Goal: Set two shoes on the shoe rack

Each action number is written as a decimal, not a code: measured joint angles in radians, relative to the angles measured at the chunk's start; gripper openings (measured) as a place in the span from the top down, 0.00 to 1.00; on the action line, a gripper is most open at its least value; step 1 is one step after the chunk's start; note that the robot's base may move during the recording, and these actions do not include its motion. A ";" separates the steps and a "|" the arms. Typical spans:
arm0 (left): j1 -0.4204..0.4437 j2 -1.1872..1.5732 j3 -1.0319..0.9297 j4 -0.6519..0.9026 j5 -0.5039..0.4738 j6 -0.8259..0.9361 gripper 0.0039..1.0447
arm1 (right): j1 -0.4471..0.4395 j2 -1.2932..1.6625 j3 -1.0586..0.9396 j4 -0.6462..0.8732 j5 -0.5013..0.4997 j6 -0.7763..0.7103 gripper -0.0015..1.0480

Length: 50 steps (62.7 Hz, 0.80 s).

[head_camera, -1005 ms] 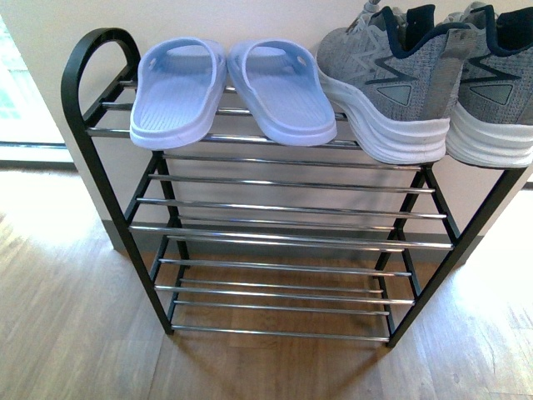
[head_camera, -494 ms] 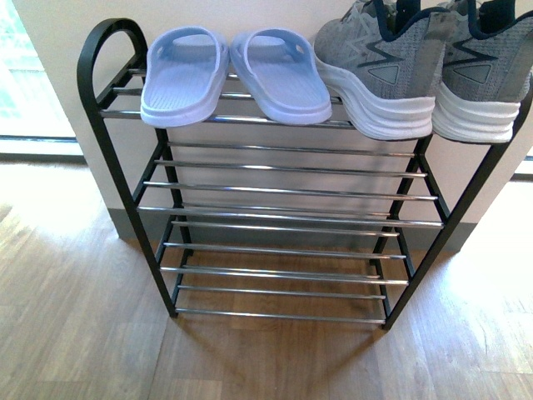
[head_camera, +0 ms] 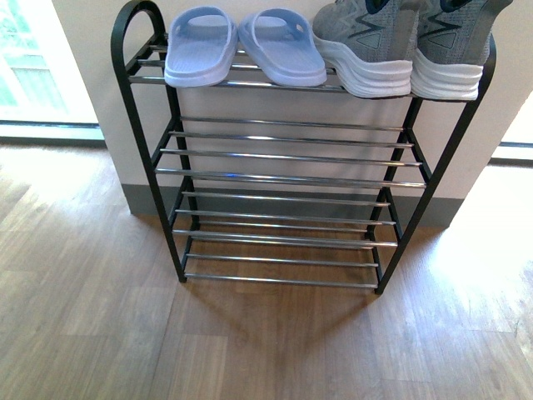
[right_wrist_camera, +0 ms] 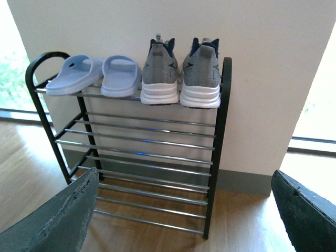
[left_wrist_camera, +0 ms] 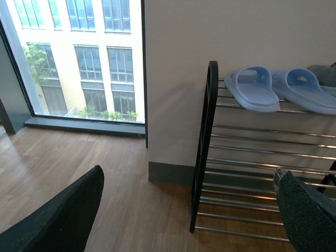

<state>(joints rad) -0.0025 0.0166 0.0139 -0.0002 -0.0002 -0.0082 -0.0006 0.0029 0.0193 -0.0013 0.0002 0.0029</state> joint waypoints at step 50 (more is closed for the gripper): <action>0.000 0.000 0.000 0.000 0.000 0.000 0.09 | 0.000 0.000 0.000 0.000 0.000 0.000 0.09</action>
<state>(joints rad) -0.0025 0.0166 0.0139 -0.0002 -0.0002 -0.0078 -0.0006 0.0029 0.0193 -0.0013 0.0006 0.0029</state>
